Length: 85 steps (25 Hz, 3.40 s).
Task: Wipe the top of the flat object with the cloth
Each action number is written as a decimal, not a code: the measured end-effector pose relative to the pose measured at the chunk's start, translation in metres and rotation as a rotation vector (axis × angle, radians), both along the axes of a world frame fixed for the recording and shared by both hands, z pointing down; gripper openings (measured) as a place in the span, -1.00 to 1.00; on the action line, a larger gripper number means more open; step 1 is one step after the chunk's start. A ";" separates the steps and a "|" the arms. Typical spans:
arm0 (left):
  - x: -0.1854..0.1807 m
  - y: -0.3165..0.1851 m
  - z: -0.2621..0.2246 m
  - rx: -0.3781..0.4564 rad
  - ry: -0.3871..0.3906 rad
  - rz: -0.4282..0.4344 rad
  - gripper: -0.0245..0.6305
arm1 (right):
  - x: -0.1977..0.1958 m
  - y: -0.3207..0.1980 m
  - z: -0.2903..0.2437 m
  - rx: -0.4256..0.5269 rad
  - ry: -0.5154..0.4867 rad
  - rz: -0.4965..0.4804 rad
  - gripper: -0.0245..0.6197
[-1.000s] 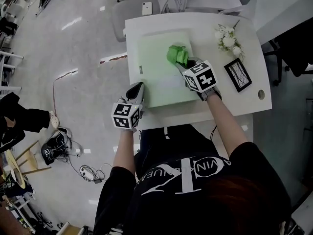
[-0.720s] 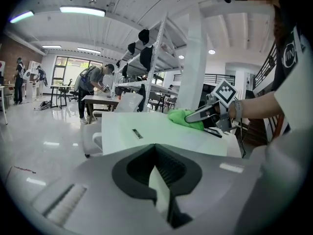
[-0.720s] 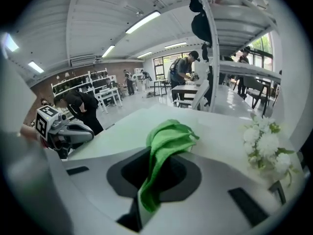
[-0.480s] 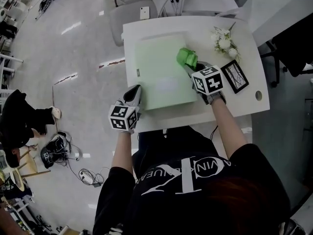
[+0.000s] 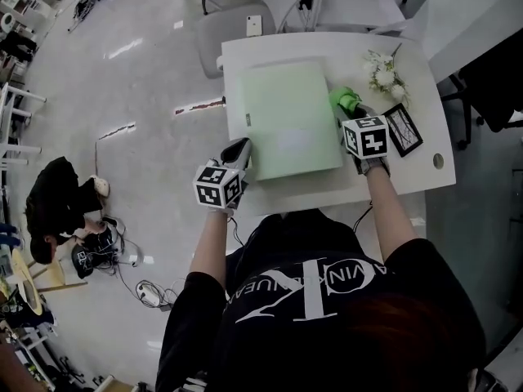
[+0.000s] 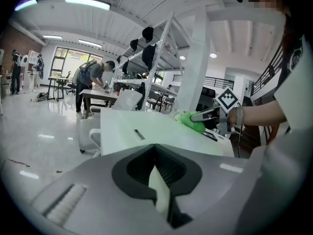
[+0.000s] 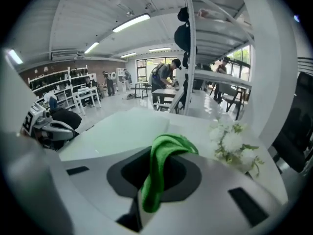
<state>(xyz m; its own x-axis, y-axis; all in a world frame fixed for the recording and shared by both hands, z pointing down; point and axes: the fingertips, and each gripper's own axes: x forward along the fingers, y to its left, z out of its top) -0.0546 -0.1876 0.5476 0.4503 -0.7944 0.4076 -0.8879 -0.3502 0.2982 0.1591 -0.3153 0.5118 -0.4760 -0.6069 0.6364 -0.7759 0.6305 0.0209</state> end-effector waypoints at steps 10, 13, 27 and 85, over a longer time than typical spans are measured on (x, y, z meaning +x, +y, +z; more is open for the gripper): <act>0.028 0.042 -0.009 0.067 -0.008 0.207 -0.76 | -0.103 0.057 -0.034 0.011 -0.153 -0.201 -0.79; 0.031 0.047 -0.005 0.072 -0.029 0.209 -0.76 | -0.134 0.075 -0.030 -0.012 -0.159 -0.277 -0.79; 0.033 0.074 0.002 0.052 -0.040 0.202 -0.88 | -0.210 0.136 0.008 -0.114 -0.073 -0.544 -0.79; -0.038 0.091 -0.011 0.041 0.101 -0.119 -0.89 | -0.176 0.199 -0.001 -0.085 -0.161 -0.487 -0.79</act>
